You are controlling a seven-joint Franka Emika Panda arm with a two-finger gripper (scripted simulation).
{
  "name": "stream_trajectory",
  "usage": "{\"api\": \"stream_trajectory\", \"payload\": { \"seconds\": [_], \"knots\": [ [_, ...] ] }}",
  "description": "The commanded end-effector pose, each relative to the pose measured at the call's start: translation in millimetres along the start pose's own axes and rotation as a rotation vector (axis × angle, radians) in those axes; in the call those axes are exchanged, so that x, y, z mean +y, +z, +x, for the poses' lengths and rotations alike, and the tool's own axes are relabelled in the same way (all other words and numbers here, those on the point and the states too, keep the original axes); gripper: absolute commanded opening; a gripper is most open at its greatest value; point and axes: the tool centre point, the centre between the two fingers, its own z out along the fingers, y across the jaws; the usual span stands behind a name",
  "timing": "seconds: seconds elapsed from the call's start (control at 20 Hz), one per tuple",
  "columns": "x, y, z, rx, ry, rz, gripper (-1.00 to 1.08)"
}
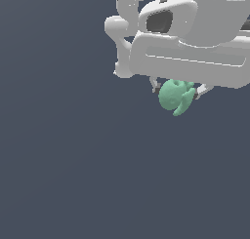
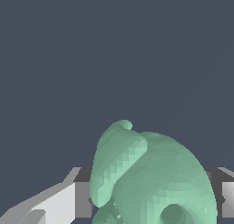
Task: Pick up the object and move it to a goal position.
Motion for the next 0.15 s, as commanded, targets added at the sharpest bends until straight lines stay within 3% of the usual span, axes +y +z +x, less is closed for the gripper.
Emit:
{"api": "stream_trajectory", "payload": {
  "seconds": [0.0,0.1],
  "knots": [
    [-0.4,-1.1,0.5,0.000,0.000,0.000,-1.00],
    [-0.5,-1.2,0.6,0.000,0.000,0.000,-1.00]
  ]
}}
